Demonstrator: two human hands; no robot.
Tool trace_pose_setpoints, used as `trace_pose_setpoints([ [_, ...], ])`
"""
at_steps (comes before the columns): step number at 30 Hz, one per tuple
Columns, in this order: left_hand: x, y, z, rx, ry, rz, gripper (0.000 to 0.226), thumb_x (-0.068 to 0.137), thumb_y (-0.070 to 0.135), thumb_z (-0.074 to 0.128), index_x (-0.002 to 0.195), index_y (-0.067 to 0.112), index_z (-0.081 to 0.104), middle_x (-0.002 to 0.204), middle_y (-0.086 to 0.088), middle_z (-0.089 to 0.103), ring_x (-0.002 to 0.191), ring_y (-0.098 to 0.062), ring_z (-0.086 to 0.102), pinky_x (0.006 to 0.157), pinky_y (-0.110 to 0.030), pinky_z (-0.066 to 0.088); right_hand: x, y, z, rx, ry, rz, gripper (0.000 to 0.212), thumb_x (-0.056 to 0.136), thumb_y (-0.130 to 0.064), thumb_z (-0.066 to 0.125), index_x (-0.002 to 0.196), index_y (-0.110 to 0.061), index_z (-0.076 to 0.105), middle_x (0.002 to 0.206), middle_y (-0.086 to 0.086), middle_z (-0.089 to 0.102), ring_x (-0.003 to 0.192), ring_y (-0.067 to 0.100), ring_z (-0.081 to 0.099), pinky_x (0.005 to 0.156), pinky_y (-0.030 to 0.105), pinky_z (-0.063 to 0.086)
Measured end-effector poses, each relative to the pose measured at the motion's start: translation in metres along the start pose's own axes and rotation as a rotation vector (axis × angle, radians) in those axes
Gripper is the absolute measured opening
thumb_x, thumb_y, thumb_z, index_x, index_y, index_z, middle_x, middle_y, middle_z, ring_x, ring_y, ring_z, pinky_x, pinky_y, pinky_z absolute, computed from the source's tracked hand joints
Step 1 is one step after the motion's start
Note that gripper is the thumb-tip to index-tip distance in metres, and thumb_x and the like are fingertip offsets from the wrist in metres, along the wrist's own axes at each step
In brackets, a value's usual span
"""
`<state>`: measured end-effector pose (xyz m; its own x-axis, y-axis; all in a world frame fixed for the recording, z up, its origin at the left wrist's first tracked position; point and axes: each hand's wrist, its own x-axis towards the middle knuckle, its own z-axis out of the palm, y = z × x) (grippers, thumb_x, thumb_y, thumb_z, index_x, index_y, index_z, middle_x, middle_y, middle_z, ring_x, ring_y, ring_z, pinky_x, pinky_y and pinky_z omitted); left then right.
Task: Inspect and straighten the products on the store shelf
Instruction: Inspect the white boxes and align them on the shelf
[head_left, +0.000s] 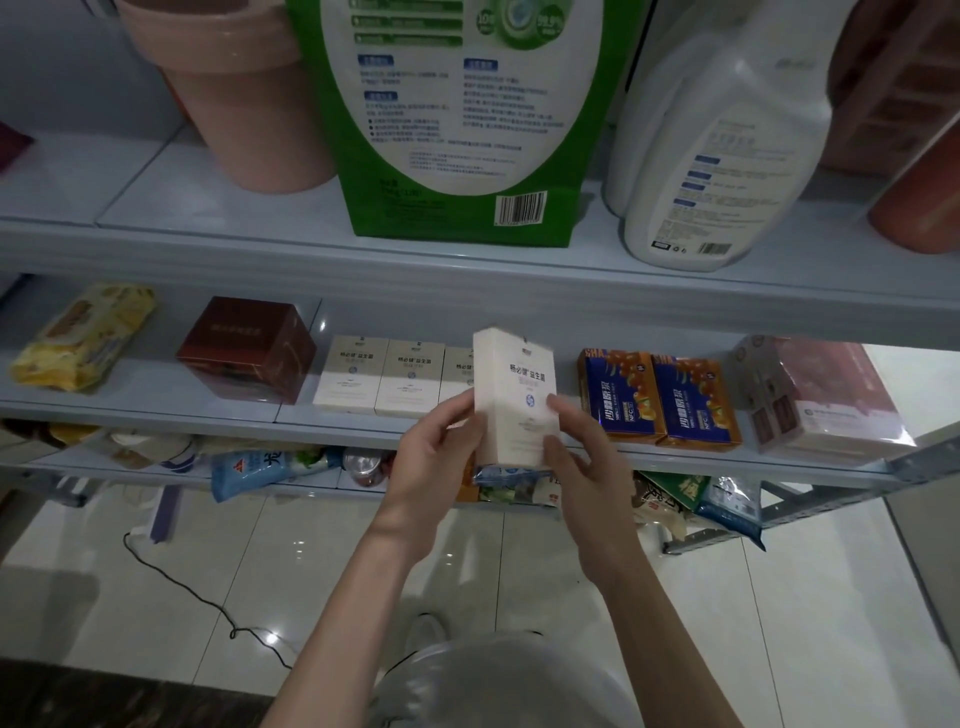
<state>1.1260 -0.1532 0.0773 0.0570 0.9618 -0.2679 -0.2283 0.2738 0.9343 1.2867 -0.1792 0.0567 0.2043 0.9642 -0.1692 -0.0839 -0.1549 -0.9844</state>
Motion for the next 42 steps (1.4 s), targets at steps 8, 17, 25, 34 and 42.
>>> trace_pose_setpoints([
  [8,-0.004,-0.001,0.001,-0.031,-0.070,-0.017,0.035,0.097,0.007,0.063,0.127,0.024,0.063,0.123,0.001,0.073,0.116,-0.020,0.068,0.091,-0.037,0.059,-0.005,-0.010,0.006,-0.077,-0.121,0.003,0.029,0.100,-0.034,0.053,0.128,-0.030,0.062,0.132,-0.010,0.047,0.096,-0.022,0.056,0.074,0.004,0.050],
  [17,-0.006,-0.005,-0.003,0.065,-0.074,0.032,0.039,0.094,0.002,0.069,0.128,0.022,0.066,0.128,0.006,0.070,0.126,-0.012,0.061,0.090,-0.031,0.058,-0.007,-0.002,0.008,-0.077,-0.168,-0.057,0.039,0.098,-0.034,0.056,0.137,-0.029,0.061,0.129,-0.016,0.068,0.120,0.006,0.065,0.093,0.023,0.056],
  [25,-0.009,-0.007,-0.003,0.066,-0.074,0.048,0.043,0.093,-0.004,0.068,0.127,0.022,0.066,0.131,0.009,0.067,0.126,-0.004,0.059,0.080,-0.018,0.055,-0.009,-0.003,0.006,-0.085,-0.162,-0.036,0.035,0.106,-0.019,0.053,0.138,-0.030,0.061,0.128,-0.015,0.069,0.120,0.011,0.064,0.099,0.037,0.055],
  [34,-0.011,-0.010,0.001,0.009,-0.037,0.023,0.028,0.099,0.004,0.061,0.125,0.013,0.062,0.124,0.004,0.072,0.116,-0.017,0.067,0.092,-0.029,0.058,-0.012,-0.001,0.004,-0.028,-0.135,-0.077,0.034,0.092,-0.031,0.062,0.124,-0.023,0.067,0.123,-0.009,0.070,0.116,0.008,0.066,0.089,0.024,0.058],
  [42,-0.014,-0.008,0.011,0.020,-0.053,0.062,0.028,0.105,0.020,0.051,0.128,0.021,0.066,0.124,0.003,0.071,0.119,-0.020,0.065,0.100,-0.038,0.054,-0.013,-0.003,0.006,-0.037,-0.129,-0.073,0.038,0.093,-0.038,0.056,0.130,-0.036,0.064,0.136,-0.004,0.060,0.114,-0.007,0.060,0.084,0.010,0.052],
])
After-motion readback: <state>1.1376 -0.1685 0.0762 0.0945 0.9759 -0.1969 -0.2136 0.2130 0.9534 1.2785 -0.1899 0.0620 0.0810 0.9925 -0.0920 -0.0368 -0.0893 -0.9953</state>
